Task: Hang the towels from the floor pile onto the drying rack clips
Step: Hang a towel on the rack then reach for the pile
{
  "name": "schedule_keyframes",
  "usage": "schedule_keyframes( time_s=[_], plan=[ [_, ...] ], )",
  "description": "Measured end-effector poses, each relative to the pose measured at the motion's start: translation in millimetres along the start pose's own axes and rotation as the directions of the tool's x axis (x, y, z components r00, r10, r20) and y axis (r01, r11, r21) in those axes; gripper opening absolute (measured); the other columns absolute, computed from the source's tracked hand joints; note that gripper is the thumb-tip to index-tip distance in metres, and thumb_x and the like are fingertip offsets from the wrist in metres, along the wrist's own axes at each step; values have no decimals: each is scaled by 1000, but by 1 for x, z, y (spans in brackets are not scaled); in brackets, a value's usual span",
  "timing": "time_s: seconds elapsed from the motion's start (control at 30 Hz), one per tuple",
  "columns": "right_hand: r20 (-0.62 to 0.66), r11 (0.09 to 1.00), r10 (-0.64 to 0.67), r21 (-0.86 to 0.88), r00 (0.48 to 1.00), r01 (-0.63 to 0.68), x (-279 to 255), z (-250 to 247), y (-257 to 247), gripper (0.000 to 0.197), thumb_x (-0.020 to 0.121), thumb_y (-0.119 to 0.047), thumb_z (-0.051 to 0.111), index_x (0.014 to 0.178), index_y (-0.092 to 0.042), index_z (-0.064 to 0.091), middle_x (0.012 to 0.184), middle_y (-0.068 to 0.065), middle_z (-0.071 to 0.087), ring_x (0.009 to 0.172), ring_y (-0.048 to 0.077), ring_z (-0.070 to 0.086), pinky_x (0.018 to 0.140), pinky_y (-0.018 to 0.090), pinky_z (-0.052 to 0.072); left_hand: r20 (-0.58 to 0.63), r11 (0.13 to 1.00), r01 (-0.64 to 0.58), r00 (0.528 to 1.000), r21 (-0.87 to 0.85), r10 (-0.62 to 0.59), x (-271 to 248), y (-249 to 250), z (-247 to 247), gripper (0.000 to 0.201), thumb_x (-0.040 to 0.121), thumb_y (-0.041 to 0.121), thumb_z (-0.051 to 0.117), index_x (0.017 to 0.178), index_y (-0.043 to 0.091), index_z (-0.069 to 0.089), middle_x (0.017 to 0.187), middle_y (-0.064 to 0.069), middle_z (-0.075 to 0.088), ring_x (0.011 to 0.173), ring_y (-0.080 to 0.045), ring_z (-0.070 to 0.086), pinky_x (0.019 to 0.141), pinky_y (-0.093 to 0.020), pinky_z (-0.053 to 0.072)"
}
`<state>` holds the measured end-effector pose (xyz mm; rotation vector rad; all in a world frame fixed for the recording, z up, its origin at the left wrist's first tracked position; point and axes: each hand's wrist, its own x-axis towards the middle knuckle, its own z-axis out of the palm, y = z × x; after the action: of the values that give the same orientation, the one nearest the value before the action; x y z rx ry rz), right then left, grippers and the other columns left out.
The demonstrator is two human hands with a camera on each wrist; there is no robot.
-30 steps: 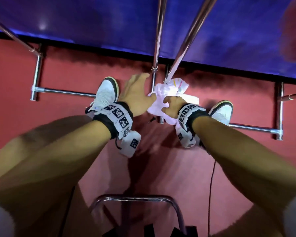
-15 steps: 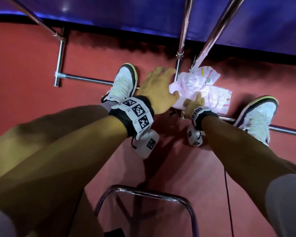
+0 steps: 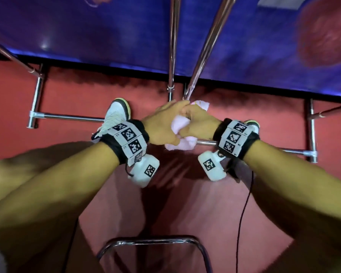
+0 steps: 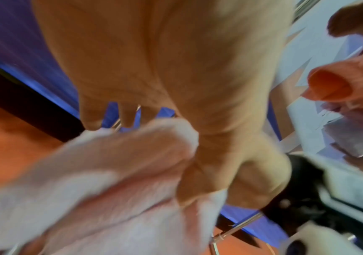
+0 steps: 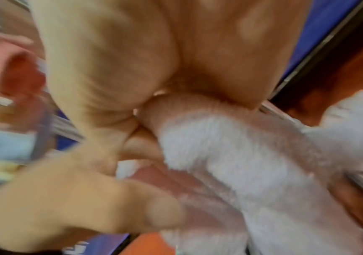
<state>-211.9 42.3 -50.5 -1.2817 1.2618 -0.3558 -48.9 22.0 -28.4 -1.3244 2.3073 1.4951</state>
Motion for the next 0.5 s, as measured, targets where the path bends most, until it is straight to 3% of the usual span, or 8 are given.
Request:
schedule_keyframes(
  time_s=[0.03, 0.1, 0.17, 0.23, 0.3, 0.33, 0.4, 0.5],
  plan=[
    [-4, 999, -51, -13, 999, 51, -12, -3, -17, 38, 68, 13, 69, 72, -21, 53, 73, -9, 52, 57, -10, 52, 56, 10, 40, -7, 988, -78, 997, -133, 78, -3, 6, 0, 78, 69, 19, 79, 136, 14, 41, 123, -4, 55, 109, -11, 56, 90, -31, 46],
    [-11, 985, -171, -11, 985, 171, -38, -5, -46, 32, 59, 5, 65, 76, -20, 53, 75, -7, 52, 61, -8, 50, 58, 11, 39, -133, 934, -189, 979, -304, 154, -10, 20, -4, 50, 71, 19, 81, 106, 8, 48, 92, 0, 57, 77, -2, 54, 70, -31, 47],
    [-97, 967, -250, 16, 963, 253, -58, 0, -64, 33, 58, 5, 63, 84, -12, 51, 75, -5, 52, 61, -7, 49, 59, 11, 39, -224, 925, -214, 963, -312, 147, -24, 30, -12, 51, 62, 34, 81, 92, 15, 45, 83, -2, 55, 69, -8, 49, 61, -34, 47],
    [-226, 975, -223, -58, 948, 215, -75, 4, -75, 38, 57, -1, 64, 87, -16, 45, 72, -2, 51, 60, 0, 47, 56, 19, 40, -279, 949, -192, 953, -251, 119, -41, 36, -21, 46, 56, 46, 74, 84, 21, 48, 72, 1, 58, 60, -13, 50, 54, -30, 47],
    [-336, 984, -162, -121, 928, 127, -88, 6, -84, 45, 56, -8, 65, 94, -21, 46, 74, 7, 55, 64, 17, 49, 57, 35, 43, -380, 978, -172, 918, -119, 115, -57, 39, -32, 39, 57, 50, 70, 78, 20, 56, 66, 6, 59, 59, -10, 50, 55, -27, 44],
    [-366, 982, -148, -163, 919, 93, -96, 8, -90, 47, 57, -11, 66, 100, -20, 50, 77, 10, 60, 66, 25, 53, 61, 38, 46, -431, 980, -186, 891, -66, 141, -67, 43, -36, 34, 63, 47, 72, 78, 19, 59, 67, 6, 60, 62, -9, 50, 58, -28, 43],
    [-394, 957, -152, -287, 907, 36, -107, 12, -102, 42, 63, -16, 69, 103, -16, 58, 84, 7, 67, 77, 29, 62, 68, 34, 47, -501, 973, -230, 842, -1, 198, -86, 49, -42, 24, 74, 37, 72, 80, 17, 61, 70, 5, 61, 68, -15, 53, 62, -32, 43],
    [-418, 844, -230, -535, 879, -34, -121, 22, -127, 20, 79, -22, 68, 95, -10, 67, 89, 8, 68, 89, 34, 62, 74, 34, 43, -557, 957, -291, 794, 1, 242, -111, 59, -49, 27, 75, 43, 58, 81, 17, 53, 72, 6, 56, 72, -24, 52, 62, -33, 41]
  ],
)
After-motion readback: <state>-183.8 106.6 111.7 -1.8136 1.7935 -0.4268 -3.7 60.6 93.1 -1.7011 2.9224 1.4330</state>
